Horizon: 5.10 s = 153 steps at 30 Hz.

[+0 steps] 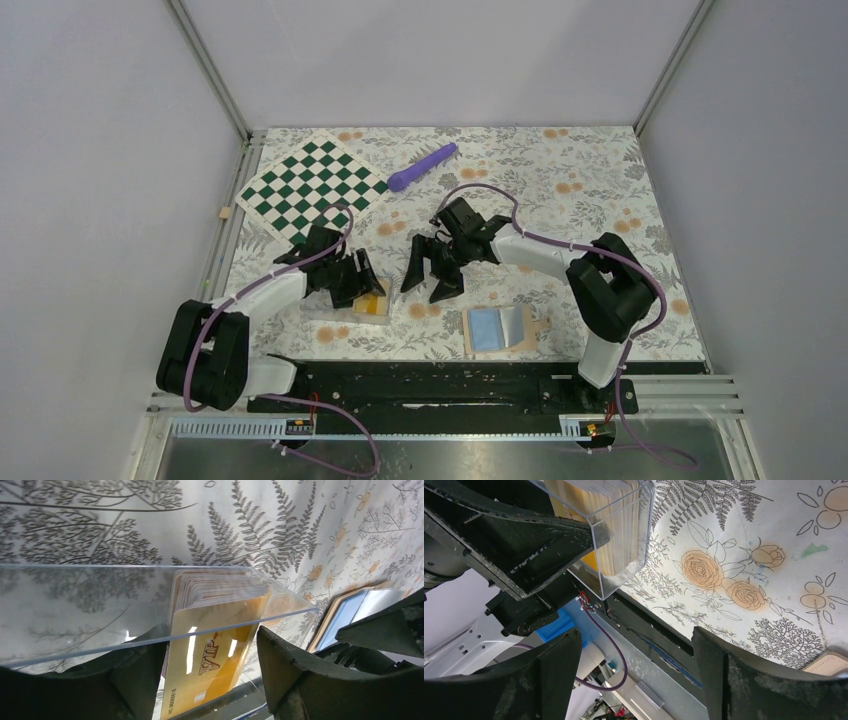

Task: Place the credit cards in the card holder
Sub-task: Move the storage box to the center of the board, then pick up the credit card from the storage box.

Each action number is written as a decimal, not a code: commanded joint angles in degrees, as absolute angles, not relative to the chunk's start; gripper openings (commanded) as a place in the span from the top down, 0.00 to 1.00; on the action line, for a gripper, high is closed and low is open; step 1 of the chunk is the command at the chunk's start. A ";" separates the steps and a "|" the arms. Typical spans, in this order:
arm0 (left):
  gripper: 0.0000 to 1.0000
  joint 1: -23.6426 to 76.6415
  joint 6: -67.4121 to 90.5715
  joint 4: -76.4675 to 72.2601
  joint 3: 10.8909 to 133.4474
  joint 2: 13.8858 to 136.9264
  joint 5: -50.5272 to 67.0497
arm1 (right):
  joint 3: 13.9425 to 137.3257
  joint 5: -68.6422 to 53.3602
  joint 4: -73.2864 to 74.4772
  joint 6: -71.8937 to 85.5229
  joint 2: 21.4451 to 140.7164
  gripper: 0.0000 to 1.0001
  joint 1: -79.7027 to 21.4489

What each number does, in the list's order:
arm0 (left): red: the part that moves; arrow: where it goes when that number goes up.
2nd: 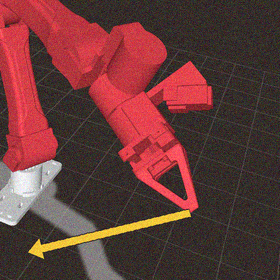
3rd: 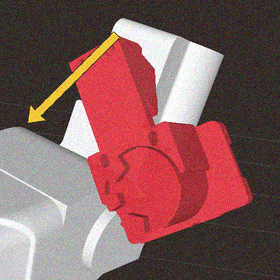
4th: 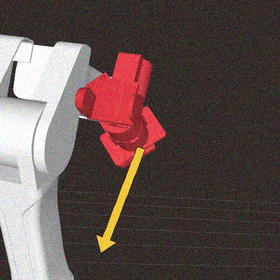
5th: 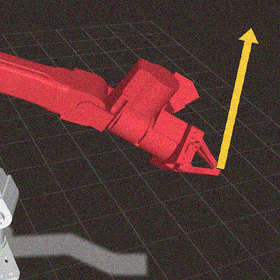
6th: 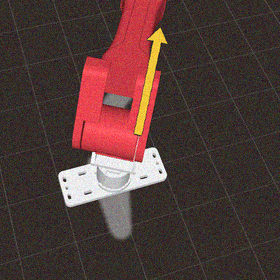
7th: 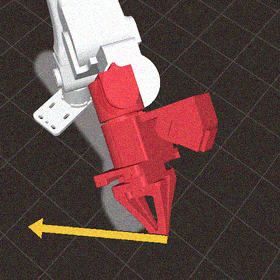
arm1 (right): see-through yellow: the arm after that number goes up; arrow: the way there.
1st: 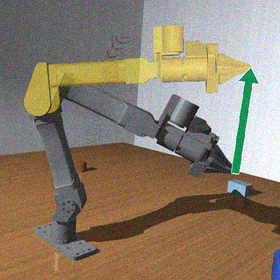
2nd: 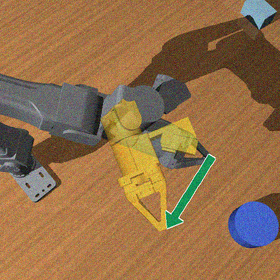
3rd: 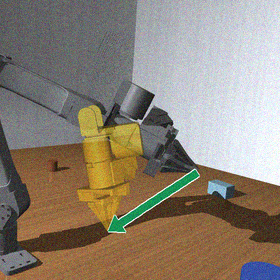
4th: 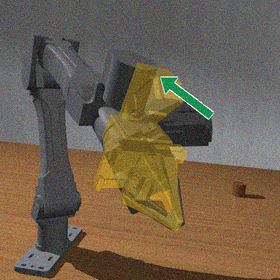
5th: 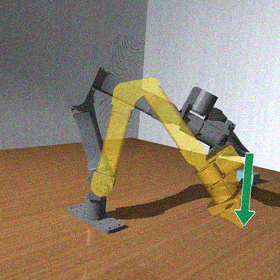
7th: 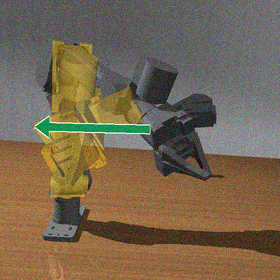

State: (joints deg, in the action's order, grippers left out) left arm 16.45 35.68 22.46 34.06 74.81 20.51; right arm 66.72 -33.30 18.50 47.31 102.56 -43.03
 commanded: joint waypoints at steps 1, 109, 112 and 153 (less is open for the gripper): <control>0.34 19.61 38.43 18.53 31.88 77.19 22.17 | 65.23 -35.50 15.08 49.14 103.12 0.13 -43.58; 0.92 26.40 43.08 19.85 35.52 72.20 17.15 | 70.18 -35.94 22.31 42.89 108.76 0.74 -44.03; 0.92 27.90 42.13 22.47 37.30 72.65 14.89 | 70.11 -36.01 22.32 42.89 108.89 0.74 -43.96; 1.00 35.06 41.96 30.26 46.27 72.17 9.40 | 69.55 -36.30 22.30 42.61 109.42 0.75 -44.11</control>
